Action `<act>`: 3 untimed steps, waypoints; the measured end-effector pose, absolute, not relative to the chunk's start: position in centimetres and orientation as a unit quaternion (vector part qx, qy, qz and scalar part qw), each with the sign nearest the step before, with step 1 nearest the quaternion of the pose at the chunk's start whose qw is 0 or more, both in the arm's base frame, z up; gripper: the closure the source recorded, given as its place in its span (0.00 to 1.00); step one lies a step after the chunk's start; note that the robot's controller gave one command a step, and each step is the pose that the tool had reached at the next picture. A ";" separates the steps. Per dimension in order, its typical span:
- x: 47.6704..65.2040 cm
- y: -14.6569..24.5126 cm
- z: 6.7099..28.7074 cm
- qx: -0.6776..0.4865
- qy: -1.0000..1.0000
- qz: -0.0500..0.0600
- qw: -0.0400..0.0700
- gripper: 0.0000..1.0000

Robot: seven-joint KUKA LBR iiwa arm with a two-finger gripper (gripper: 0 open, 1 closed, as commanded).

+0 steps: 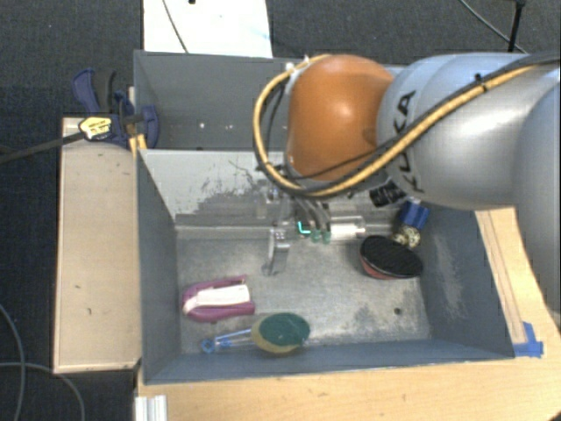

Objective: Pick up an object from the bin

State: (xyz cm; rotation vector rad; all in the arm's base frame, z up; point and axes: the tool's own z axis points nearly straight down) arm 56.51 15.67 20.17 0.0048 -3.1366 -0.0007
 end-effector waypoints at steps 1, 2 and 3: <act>50.6 19.8 11.7 0.045 -0.999 0.000 0.004 0.00; 49.8 21.1 11.5 -0.046 -0.999 0.000 0.001 0.00; 49.6 22.9 7.2 -0.115 -0.993 -0.001 -0.003 0.00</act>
Offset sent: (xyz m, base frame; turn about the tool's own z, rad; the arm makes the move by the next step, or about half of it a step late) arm -0.0555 0.0387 -0.0809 -0.0779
